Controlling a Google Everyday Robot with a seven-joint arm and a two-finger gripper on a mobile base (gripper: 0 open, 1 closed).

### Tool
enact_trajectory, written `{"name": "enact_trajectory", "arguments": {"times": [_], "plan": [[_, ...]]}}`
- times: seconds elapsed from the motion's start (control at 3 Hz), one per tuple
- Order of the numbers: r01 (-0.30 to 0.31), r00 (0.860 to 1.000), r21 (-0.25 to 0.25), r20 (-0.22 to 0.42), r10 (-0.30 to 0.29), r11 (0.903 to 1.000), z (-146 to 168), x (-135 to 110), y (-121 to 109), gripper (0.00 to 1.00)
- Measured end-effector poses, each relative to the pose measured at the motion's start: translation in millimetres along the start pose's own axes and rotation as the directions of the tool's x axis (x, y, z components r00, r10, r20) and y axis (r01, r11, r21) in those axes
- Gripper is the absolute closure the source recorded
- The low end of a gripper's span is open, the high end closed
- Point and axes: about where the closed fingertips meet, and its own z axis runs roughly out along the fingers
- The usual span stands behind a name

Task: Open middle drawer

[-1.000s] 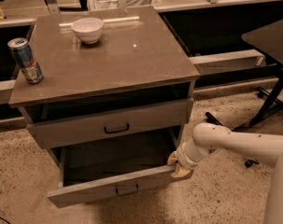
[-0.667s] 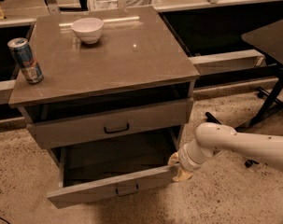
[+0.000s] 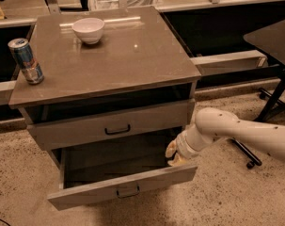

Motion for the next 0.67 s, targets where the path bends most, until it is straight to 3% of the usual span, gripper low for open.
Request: {"name": "enact_trajectory", "arguments": {"times": [0.33,0.67], "plan": [[-0.002,1.0,0.031,0.005,0.002,0.9995,14,7,-34,0.89],[-0.039,0.999,-0.013,-0.005,0.039,0.9992,54,30,-39,1.0]]}}
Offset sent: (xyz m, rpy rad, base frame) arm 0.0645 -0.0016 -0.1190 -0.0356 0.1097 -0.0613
